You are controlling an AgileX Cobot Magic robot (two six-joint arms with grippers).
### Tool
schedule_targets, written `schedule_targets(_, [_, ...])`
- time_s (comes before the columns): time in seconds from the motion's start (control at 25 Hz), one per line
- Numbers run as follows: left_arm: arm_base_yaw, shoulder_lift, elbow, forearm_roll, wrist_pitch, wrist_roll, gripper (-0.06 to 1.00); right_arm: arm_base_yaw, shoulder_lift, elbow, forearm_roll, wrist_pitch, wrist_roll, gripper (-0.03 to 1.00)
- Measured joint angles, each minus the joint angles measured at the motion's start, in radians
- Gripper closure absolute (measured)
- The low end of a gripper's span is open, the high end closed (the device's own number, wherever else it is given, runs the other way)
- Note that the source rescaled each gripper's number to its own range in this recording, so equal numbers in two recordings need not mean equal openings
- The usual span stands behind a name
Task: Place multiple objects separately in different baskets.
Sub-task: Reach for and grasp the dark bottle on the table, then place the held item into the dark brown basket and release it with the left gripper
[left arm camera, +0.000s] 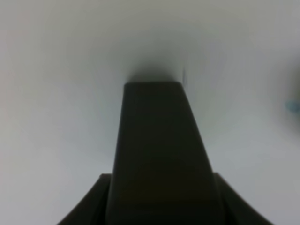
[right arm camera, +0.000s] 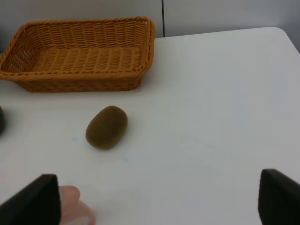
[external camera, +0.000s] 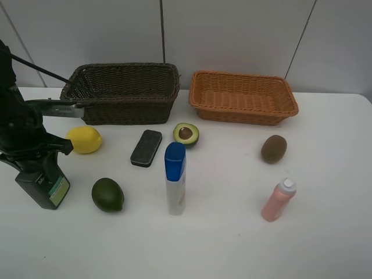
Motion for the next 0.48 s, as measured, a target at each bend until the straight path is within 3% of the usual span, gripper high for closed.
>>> schedule_targets(0.28, [0.0, -0.008, -0.022, 0.0, 0.095, -0.009, 0.91, 0.0, 0.0, 0.0, 0.0, 0.0, 0.0, -0.03])
schedule_targets(0.48, [0.0, -0.097, -0.165, -0.035, 0.196, -0.025, 0.91, 0.0, 0.0, 0.0, 0.0, 0.0, 0.0, -0.03])
